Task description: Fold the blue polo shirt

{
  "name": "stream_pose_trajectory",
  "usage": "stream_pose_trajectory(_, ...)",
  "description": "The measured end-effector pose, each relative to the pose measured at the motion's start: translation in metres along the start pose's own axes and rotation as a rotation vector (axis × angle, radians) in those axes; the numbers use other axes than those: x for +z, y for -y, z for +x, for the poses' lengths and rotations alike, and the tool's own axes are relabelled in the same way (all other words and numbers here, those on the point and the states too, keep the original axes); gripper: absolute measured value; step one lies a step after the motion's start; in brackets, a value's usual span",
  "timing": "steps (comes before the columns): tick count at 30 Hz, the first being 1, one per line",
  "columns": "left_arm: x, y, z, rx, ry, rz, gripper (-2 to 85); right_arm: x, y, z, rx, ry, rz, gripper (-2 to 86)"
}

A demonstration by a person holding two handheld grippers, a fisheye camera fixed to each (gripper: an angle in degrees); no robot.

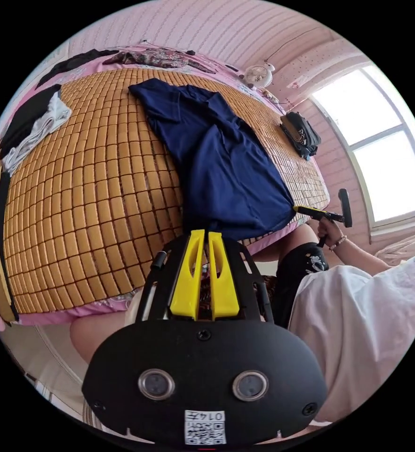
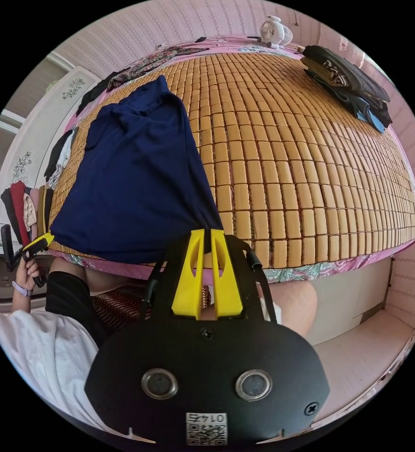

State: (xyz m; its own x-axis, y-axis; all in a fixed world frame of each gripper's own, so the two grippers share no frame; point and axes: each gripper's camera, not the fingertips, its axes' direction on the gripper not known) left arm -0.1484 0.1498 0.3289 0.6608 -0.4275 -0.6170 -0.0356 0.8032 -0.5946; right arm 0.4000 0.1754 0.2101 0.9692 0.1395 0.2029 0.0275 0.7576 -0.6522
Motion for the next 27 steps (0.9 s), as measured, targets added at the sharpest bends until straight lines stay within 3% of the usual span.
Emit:
stream_pose_trajectory(6, -0.029, -0.052, -0.013, -0.121, 0.033, 0.050, -0.1, -0.014, -0.014, 0.018, 0.072, 0.062, 0.010, 0.5)
stream_pose_trajectory(14, 0.022, -0.016, 0.063, 0.022, 0.134, -0.038, 10.0, -0.077, -0.039, 0.019, 0.015, 0.197, 0.158, 0.4)
stream_pose_trajectory(17, 0.055, -0.009, 0.068, 0.023, 0.260, -0.144, 6.4, -0.101, -0.048, 0.024, -0.001, 0.297, 0.207, 0.4)
stream_pose_trajectory(20, 0.040, -0.024, 0.064, 0.043, 0.178, -0.130, 1.4, -0.126, -0.061, 0.039, 0.019, 0.384, 0.277, 0.5)
stream_pose_trajectory(22, 0.013, -0.043, 0.059, 0.047, 0.111, -0.050, 0.4, -0.141, -0.070, 0.053, 0.054, 0.441, 0.326, 0.6)
stream_pose_trajectory(27, -0.113, -0.107, 0.055, 0.117, -0.055, 0.344, -0.7, -0.184, -0.091, 0.074, 0.029, 0.580, 0.463, 0.6)
